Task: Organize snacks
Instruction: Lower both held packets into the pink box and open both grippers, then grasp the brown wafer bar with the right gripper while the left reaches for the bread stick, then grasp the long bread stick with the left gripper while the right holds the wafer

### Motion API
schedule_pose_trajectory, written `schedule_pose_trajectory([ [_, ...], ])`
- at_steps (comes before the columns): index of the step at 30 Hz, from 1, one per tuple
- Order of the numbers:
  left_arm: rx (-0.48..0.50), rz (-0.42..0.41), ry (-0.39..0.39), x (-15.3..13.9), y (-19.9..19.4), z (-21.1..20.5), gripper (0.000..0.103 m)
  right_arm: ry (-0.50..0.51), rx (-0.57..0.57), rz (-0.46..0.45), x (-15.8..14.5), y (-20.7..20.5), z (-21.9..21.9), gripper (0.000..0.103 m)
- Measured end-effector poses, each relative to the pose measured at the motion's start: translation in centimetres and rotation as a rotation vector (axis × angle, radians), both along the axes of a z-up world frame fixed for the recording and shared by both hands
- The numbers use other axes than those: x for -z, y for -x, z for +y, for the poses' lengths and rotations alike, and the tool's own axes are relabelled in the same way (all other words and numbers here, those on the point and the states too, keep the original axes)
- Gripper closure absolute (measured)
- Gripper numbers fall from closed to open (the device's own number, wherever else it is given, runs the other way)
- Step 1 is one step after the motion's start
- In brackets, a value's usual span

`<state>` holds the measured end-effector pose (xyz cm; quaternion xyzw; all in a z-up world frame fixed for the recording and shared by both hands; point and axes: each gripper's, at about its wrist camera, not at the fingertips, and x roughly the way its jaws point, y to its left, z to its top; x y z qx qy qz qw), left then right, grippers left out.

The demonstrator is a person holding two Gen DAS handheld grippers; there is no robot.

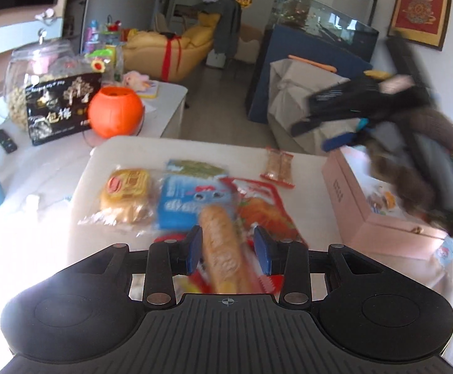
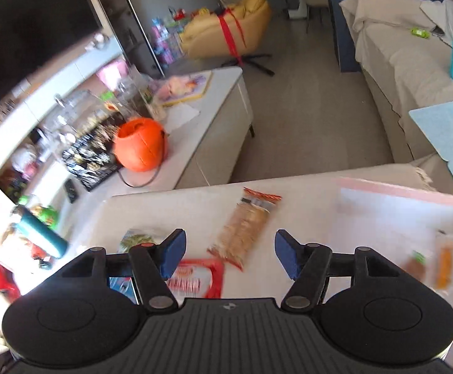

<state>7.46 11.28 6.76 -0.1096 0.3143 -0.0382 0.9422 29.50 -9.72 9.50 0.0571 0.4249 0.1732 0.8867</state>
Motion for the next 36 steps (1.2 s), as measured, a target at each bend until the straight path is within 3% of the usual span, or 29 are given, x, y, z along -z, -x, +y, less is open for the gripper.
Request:
schedule_pose_trajectory([
  [6,-0.030,0.065,0.158,2.9,2.0,3.2,0.063,0.228,0.113,0.166,6.6,-7.3,6.9,0.042],
  [8,-0.038,0.056,0.167,3.1,2.4,3.8,0.063,0.267,0.132,0.190,7.5,-7.7,7.3,0.062],
  [9,-0.040,0.049,0.172,3.1,2.6,4.0,0.063,0.272,0.110,0.171,7.2,-6.9,7.5,0.069],
  [16,-0.115,-0.003,0.113,2.6,2.6,4.5,0.063,0.111,-0.146,0.057,1.7,4.7,3.8,0.069],
  [21,-0.184,0.025,0.094,3.2,1.0,6.4,0.063,0.037,-0.241,0.080,1.8,12.9,-0.4,0.069],
  [24,-0.192,0.090,0.113,4.1,0.1,7.2,0.063,0.048,-0.224,0.078,3.0,16.2,-2.9,0.069],
  [27,-0.131,0.127,0.197,4.7,0.6,6.7,0.063,0.096,-0.155,0.025,4.1,18.5,-5.3,0.069],
  [30,-0.086,0.142,0.176,4.3,1.5,4.5,0.059,0.119,-0.097,-0.001,5.3,20.0,-7.9,0.066],
  [33,-0.020,0.159,0.179,3.8,1.9,2.2,0.056,0.178,-0.048,-0.054,6.2,21.0,-9.1,0.053],
  [36,-0.032,0.116,0.157,2.5,2.8,1.3,0.056,0.218,-0.024,-0.109,6.7,21.8,-9.3,0.040],
])
